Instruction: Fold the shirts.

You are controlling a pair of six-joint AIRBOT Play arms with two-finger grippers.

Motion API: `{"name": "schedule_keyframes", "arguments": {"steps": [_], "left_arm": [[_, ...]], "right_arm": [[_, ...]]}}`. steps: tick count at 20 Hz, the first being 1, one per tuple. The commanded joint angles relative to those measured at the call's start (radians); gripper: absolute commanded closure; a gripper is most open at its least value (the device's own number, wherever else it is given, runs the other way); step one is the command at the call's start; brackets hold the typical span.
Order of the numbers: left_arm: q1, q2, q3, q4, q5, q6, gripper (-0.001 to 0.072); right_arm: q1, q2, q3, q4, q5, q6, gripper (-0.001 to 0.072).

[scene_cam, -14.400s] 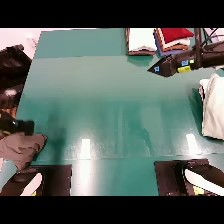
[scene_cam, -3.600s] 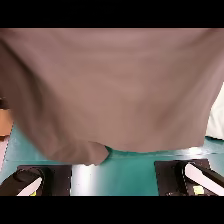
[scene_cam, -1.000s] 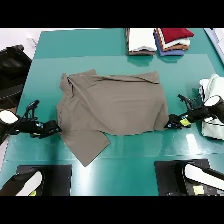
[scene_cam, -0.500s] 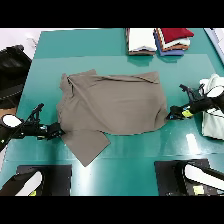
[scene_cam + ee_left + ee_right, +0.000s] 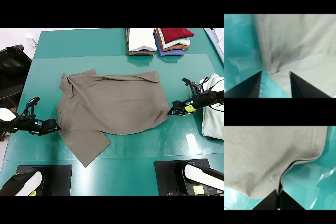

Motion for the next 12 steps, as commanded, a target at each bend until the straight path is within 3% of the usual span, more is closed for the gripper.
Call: {"name": "schedule_keyframes", "arguments": {"steps": [1, 8, 11, 12], "left_arm": [[0.0, -0.002, -0.043, 0.031, 0.016, -0.026, 0.0269], [0.0, -0.002, -0.173, -0.251, 0.147, 0.069, 0.029], [0.0, -0.001, -0.157, -0.261, 0.134, 0.069, 0.0688], [0.0, 0.003, -0.131, -0.26, 0.114, 0.07, 0.0686]], "right_arm": [[0.0, 0.001, 0.003, 0.0, 0.003, 0.0, 0.0694], [0.0, 0.001, 0.003, 0.001, 0.0, 0.0, 0.0694], [0.0, 0.012, 0.005, 0.001, -0.002, 0.0, 0.0694], [0.0, 0.03, 0.005, 0.002, -0.009, 0.0, 0.0694]]}}
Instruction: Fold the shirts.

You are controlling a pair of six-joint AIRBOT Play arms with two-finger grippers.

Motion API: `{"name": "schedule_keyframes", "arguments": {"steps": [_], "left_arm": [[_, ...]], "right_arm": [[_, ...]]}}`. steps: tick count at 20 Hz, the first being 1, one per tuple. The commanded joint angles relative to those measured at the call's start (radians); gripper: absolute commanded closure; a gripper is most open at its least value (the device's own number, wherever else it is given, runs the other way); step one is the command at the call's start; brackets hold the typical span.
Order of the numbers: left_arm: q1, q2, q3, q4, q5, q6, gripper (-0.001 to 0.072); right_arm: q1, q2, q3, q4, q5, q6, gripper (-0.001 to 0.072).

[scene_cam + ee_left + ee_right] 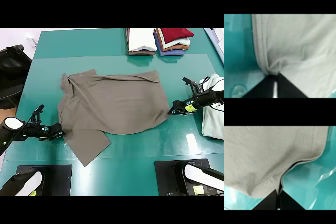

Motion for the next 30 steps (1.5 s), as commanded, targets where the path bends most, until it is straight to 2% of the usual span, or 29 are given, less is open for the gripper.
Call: {"name": "schedule_keyframes", "arguments": {"steps": [1, 4, 6, 13, 16, 18, 21, 24, 26, 30], "left_arm": [[0.0, 0.01, 0.063, -0.044, -0.033, 0.015, 0.0687], [0.0, 0.08, 0.27, -0.044, -0.071, 0.014, 0.0687], [0.0, 0.145, 0.472, -0.042, -0.075, 0.007, 0.0687], [0.0, 0.25, 1.319, 0.003, -0.059, 0.004, 0.0687], [0.0, 0.25, 1.601, 0.096, -0.017, -0.078, 0.0687], [0.0, 0.25, 1.698, 0.176, -0.004, -0.12, 0.0687], [0.0, 0.246, 1.675, 0.257, -0.045, -0.175, 0.0687], [0.0, 0.2, 1.508, 0.247, -0.119, -0.177, 0.0687], [0.0, 0.135, 1.384, 0.197, -0.168, -0.174, 0.0687], [-0.002, -0.074, 1.134, 0.029, -0.186, -0.069, 0.0687]], "right_arm": [[0.0, 0.05, 0.001, 0.002, -0.023, 0.0, 0.0694], [0.0, 0.176, 0.024, 0.002, -0.056, 0.0, 0.0694], [0.0, 0.249, 0.119, 0.003, -0.049, 0.0, 0.0694], [-0.002, 0.431, 0.705, 0.009, -0.071, 0.0, 0.0695], [-0.002, 0.455, 0.911, -0.064, -0.069, 0.063, 0.0695], [-0.002, 0.445, 1.014, -0.122, -0.041, 0.091, 0.0696], [-0.002, 0.388, 1.135, -0.141, 0.045, 0.102, 0.0696], [-0.002, 0.301, 1.183, -0.14, 0.104, 0.113, 0.0696], [-0.002, 0.256, 1.108, -0.139, 0.107, 0.116, 0.0696], [-0.002, 0.122, 0.893, -0.139, 0.113, 0.115, 0.0696]]}}
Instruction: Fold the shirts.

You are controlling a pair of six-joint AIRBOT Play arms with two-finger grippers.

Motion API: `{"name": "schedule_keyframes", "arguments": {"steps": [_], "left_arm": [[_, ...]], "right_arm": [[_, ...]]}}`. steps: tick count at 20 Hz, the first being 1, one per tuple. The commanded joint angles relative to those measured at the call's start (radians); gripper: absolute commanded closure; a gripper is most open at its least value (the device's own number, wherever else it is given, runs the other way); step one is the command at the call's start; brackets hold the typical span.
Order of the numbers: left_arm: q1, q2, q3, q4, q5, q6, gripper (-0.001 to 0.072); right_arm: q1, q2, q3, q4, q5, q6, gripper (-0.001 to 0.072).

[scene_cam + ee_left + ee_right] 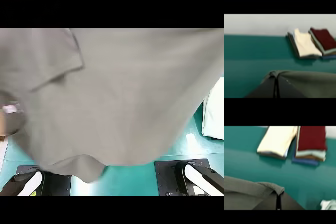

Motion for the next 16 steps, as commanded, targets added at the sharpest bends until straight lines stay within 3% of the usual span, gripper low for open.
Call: {"name": "schedule_keyframes", "arguments": {"steps": [1, 6, 9, 13, 16], "left_arm": [[-0.012, -0.183, -0.193, -0.098, -0.026, 0.075, 0.0687], [-0.106, -0.519, -0.258, -0.073, 0.118, 0.152, 0.0687], [-0.137, -0.672, -0.212, -0.073, 0.209, 0.152, 0.0687], [-0.13, -0.745, -0.125, -0.056, 0.171, 0.148, 0.0686], [-0.13, -0.745, -0.107, 0.081, 0.027, 0.148, 0.0686]], "right_arm": [[0.0, -0.125, -0.166, -0.004, 0.015, 0.003, 0.0696], [0.063, -0.389, -0.36, -0.006, -0.053, 0.0, 0.0696], [0.102, -0.558, -0.298, -0.004, -0.098, 0.002, 0.0696], [0.113, -0.686, -0.095, -0.003, -0.078, 0.002, 0.0696], [0.093, -0.669, -0.073, -0.009, -0.065, 0.0, 0.0696]]}}
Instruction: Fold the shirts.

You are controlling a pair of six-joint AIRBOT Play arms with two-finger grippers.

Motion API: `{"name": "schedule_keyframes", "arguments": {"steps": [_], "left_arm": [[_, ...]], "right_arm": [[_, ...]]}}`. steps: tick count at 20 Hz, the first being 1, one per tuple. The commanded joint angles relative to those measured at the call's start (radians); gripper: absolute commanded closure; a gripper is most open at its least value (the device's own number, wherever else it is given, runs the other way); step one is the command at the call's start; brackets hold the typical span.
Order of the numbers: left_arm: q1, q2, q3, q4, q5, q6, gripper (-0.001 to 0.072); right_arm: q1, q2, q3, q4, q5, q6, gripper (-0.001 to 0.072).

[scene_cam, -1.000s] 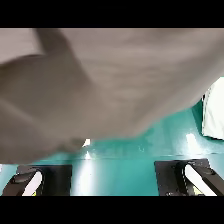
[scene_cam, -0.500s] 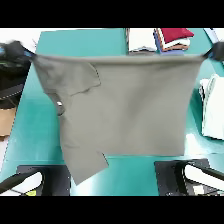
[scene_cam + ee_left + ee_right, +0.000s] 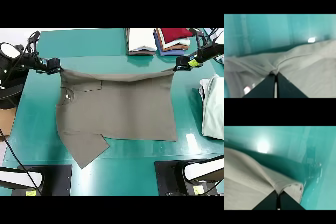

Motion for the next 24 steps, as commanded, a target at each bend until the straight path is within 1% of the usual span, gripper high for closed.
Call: {"name": "schedule_keyframes", "arguments": {"steps": [1, 3, 4, 7, 10, 13, 14, 15, 16, 18, 19, 20, 22, 23, 24], "left_arm": [[-0.001, -0.027, 0.019, 0.148, -0.163, 0.002, 0.0686], [-0.001, -0.027, -0.027, 0.163, -0.214, 0.003, 0.0686], [-0.001, -0.027, -0.06, 0.161, -0.214, 0.003, 0.0686], [-0.01, -0.027, -0.176, 0.15, -0.171, 0.003, 0.0686], [-0.018, -0.027, -0.249, 0.142, -0.117, 0.003, 0.0685], [-0.018, -0.026, -0.261, 0.139, -0.136, 0.002, 0.0681], [-0.018, -0.026, -0.261, 0.14, -0.151, 0.0, 0.0439], [-0.018, -0.025, -0.261, 0.14, -0.163, -0.014, 0.0184], [-0.013, -0.018, -0.261, 0.144, -0.179, -0.055, 0.0225], [-0.001, 0.038, -0.261, 0.161, -0.199, -0.058, 0.0228], [0.006, 0.082, -0.262, 0.193, -0.21, -0.058, 0.0228], [0.011, 0.142, -0.282, 0.23, -0.22, -0.058, 0.0228], [0.022, 0.272, -0.375, 0.245, -0.237, -0.059, 0.0228], [0.021, 0.337, -0.441, 0.252, -0.24, -0.06, 0.0227], [0.021, 0.394, -0.509, 0.245, -0.24, -0.072, 0.0227]], "right_arm": [[-0.019, -0.003, 0.011, -0.003, 0.015, -0.002, 0.0696], [-0.04, 0.042, -0.088, -0.015, -0.003, -0.002, 0.0696], [-0.041, 0.065, -0.15, -0.032, -0.016, -0.002, 0.0696], [-0.04, 0.122, -0.325, -0.05, -0.075, -0.003, 0.0695], [-0.012, 0.152, -0.448, -0.051, -0.12, -0.002, 0.0695], [0.011, 0.153, -0.512, -0.05, -0.125, -0.001, 0.0692], [0.015, 0.153, -0.518, -0.044, -0.117, -0.001, 0.0649], [0.015, 0.154, -0.515, -0.042, -0.113, 0.004, 0.0427], [0.014, 0.158, -0.505, -0.043, -0.099, 0.015, 0.0341], [-0.007, 0.198, -0.497, -0.045, -0.048, 0.013, 0.0342], [-0.032, 0.241, -0.526, -0.046, -0.024, -0.01, 0.0342], [-0.062, 0.288, -0.568, -0.046, -0.001, -0.021, 0.0342], [-0.151, 0.391, -0.697, -0.046, 0.056, -0.036, 0.0342], [-0.2, 0.436, -0.773, -0.046, 0.08, -0.039, 0.0325], [-0.245, 0.474, -0.846, -0.046, 0.091, -0.047, 0.0263]]}}
